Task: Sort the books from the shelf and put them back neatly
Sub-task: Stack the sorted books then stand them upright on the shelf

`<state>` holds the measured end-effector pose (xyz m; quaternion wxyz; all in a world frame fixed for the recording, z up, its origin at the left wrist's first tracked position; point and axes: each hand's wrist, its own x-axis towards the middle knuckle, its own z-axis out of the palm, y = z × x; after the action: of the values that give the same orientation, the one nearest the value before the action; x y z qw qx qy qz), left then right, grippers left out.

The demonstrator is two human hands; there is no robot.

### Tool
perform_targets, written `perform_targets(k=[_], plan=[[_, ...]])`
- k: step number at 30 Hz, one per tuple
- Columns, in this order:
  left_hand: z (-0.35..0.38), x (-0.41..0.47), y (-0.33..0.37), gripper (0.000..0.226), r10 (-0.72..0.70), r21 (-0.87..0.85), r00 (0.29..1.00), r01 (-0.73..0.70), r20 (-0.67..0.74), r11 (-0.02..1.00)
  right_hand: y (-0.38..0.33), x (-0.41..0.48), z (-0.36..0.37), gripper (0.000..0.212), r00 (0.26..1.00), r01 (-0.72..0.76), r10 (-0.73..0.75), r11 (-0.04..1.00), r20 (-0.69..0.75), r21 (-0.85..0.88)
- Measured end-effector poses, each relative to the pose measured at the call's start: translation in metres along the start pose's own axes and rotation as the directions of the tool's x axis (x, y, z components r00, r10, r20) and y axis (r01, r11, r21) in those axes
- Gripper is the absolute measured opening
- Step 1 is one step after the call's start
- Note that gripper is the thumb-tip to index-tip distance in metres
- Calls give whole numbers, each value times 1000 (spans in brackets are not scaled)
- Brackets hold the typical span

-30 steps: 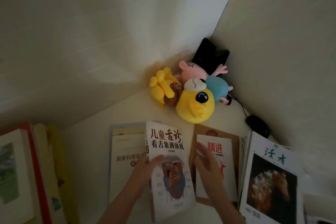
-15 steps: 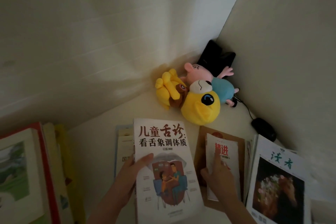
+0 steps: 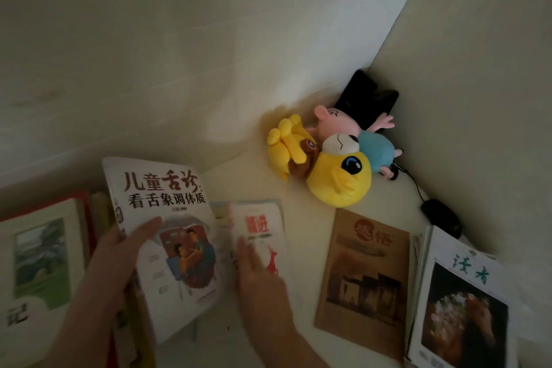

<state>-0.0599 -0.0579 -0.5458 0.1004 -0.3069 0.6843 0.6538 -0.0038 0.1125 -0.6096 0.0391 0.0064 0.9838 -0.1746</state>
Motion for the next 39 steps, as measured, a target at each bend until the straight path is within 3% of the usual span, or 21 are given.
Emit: perform_targets(k=[2, 3, 6, 10, 17, 33, 39], plan=[[-6, 0, 1, 21, 24, 61, 1000, -23, -9, 998, -16, -6, 22, 49, 944, -31, 11, 998, 330, 55], [-8, 0, 1, 20, 33, 95, 999, -32, -9, 995, -15, -9, 28, 45, 935, -20, -12, 996, 356, 87], [-13, 1, -3, 20, 18, 107, 1000, -16, -18, 994, 22, -10, 41, 41, 994, 30, -36, 998, 106, 51], [-14, 1, -7, 19, -12, 82, 1000, 13, -16, 997, 62, -8, 50, 61, 985, -2, 10, 999, 172, -43], [-15, 1, -2, 12, -1, 15, 1000, 1, -3, 1000, 49, -23, 74, 53, 997, -55, 57, 997, 54, -46], [-16, 6, 4, 11, -2, -41, 999, 4, 49, 999, 41, -26, 77, 52, 998, -47, 49, 994, 26, -94], [-20, 3, 3, 10, -7, -44, 999, 9, 34, 999, 39, -30, 78, 54, 994, -82, 83, 996, 72, -19]])
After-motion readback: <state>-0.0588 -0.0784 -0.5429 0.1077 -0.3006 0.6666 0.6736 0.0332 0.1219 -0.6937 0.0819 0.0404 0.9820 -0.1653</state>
